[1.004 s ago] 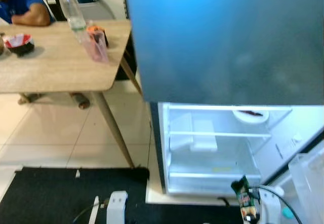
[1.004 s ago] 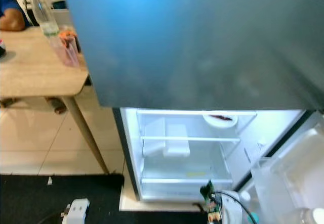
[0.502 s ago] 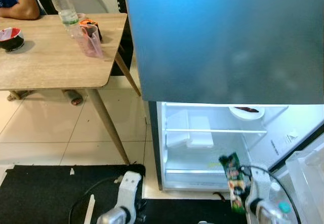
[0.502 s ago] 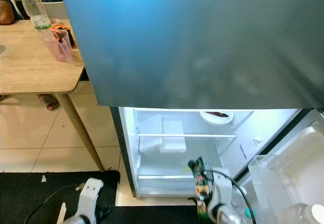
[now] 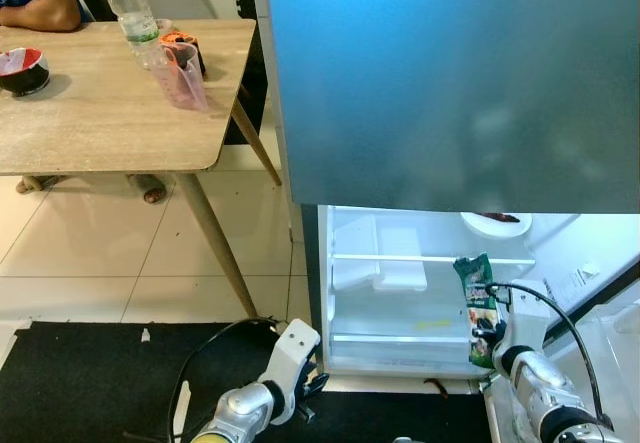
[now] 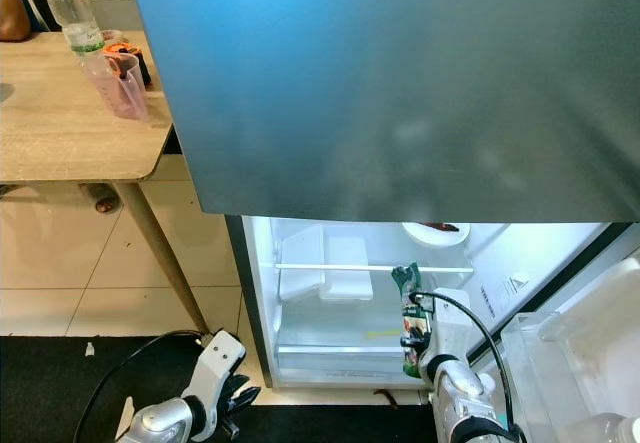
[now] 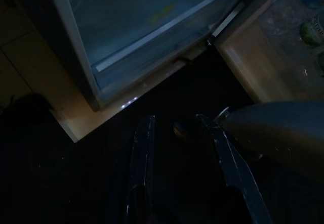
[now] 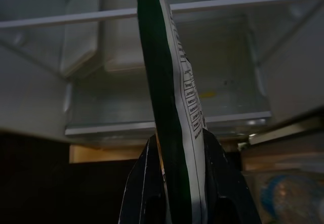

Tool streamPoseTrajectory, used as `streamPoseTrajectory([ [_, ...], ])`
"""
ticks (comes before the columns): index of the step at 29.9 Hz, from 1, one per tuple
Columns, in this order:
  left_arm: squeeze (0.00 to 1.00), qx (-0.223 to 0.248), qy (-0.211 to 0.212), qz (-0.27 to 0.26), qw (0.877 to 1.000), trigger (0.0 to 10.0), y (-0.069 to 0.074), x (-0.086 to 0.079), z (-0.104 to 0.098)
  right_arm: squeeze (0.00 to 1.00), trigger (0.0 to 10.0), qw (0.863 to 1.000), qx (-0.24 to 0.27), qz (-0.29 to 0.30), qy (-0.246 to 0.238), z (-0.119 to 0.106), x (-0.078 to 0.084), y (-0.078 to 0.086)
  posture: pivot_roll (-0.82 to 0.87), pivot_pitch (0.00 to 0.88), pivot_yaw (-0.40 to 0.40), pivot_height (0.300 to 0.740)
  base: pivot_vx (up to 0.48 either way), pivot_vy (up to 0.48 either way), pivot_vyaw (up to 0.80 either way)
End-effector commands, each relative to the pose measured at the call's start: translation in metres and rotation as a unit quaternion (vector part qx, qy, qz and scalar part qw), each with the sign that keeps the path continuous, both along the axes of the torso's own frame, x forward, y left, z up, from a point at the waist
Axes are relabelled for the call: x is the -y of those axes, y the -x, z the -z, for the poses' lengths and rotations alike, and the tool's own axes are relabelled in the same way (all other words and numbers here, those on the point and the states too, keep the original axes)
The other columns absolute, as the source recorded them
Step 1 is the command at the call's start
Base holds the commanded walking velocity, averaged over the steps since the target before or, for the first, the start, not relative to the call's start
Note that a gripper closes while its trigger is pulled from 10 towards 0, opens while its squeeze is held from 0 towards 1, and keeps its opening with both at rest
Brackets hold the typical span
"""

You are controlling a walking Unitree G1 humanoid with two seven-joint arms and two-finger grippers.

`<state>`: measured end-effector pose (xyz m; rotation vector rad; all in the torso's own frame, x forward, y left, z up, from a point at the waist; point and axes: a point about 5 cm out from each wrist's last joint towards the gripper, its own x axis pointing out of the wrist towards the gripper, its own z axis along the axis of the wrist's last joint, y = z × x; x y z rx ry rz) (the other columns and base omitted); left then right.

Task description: Restocking fridge

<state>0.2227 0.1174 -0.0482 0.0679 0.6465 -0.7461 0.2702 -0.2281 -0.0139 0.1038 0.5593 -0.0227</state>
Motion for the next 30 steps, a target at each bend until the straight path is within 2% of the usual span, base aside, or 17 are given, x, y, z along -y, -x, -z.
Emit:
streamPoseTrajectory([
  [1, 0.0, 0.014, 0.019, 0.005, 1.0, 10.0, -0.004, 0.009, -0.005, 0.0, 10.0, 1.0, -0.01, -0.022, -0.016, 0.003, -0.009, 0.001, -0.05, 0.067, -0.002, 0.73, 0.0, 0.0, 0.0],
  [9, 0.0, 0.028, 0.018, 0.014, 0.999, 10.0, -0.008, 0.011, -0.008, 0.0, 10.0, 0.997, 0.014, -0.055, -0.055, -0.004, -0.018, -0.008, -0.05, 0.067, 0.004, 0.685, 0.0, 0.0, 0.0],
  [21, 0.0, 0.035, 0.021, 0.021, 0.999, 10.0, -0.009, 0.013, -0.01, 0.0, 10.0, 0.993, 0.023, -0.091, -0.078, -0.008, -0.026, -0.011, -0.05, 0.067, 0.004, 0.64, 0.0, 0.0, 0.0],
  [26, 0.0, 0.045, 0.026, 0.031, 0.998, 10.0, -0.011, 0.018, -0.013, 0.0, 10.0, 0.99, 0.036, -0.093, -0.096, -0.012, -0.024, -0.014, -0.05, 0.068, -0.002, 0.625, 0.0, 0.0, 0.0],
  [30, 0.0, 0.06, 0.024, 0.048, 0.997, 10.0, -0.013, 0.023, -0.016, 0.0, 10.0, 0.986, 0.07, -0.077, -0.132, -0.025, -0.014, -0.022, -0.05, 0.069, 0.0, 0.61, 0.0, 0.0, 0.0],
])
